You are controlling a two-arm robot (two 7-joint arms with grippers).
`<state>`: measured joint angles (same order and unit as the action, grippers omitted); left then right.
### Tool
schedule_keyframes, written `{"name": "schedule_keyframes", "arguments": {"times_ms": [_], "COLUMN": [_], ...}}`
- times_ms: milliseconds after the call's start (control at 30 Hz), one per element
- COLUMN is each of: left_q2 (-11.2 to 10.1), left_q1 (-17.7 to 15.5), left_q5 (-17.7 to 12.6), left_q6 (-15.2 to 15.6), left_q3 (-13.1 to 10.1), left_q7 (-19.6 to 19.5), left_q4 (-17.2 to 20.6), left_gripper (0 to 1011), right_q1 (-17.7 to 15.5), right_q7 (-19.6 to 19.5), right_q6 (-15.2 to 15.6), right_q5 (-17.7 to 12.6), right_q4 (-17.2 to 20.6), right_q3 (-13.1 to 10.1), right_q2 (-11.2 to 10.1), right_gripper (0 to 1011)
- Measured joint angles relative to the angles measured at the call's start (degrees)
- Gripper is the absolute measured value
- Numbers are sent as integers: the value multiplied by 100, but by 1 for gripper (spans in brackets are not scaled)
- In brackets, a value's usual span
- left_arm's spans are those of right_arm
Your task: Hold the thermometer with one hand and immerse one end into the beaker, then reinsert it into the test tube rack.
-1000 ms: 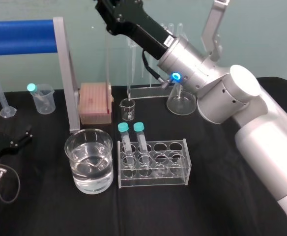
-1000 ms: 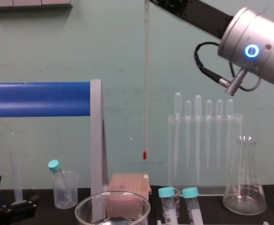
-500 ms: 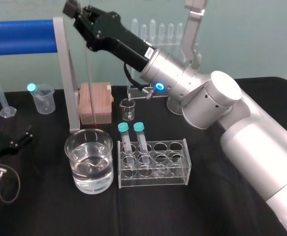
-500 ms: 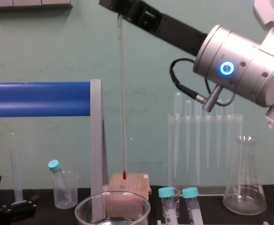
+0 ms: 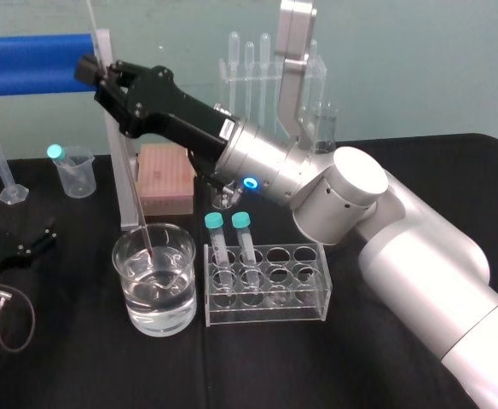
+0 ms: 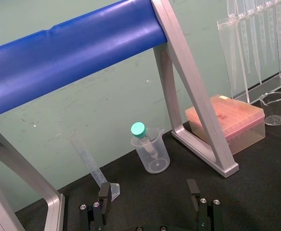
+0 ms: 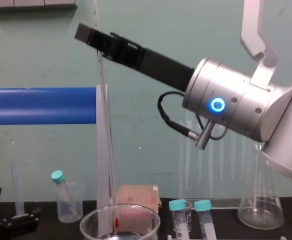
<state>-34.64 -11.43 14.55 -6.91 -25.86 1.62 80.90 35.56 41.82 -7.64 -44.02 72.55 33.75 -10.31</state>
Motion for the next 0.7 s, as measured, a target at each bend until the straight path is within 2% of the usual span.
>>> {"name": "schedule_keyframes", "arguments": {"times_ms": [700], "left_q2": [0], "left_q1": [0], "left_q5": [0], "left_q6": [0], "left_q3": [0], "left_q7": [0], "left_q4": [0], "left_gripper": [1008], "right_q1": [4], "right_q7": [514], "right_q6": [-487], "right_q5": [152], "right_q4": [-834], "right_q3": [67], "right_q2": [239], "right_gripper": [57]}}
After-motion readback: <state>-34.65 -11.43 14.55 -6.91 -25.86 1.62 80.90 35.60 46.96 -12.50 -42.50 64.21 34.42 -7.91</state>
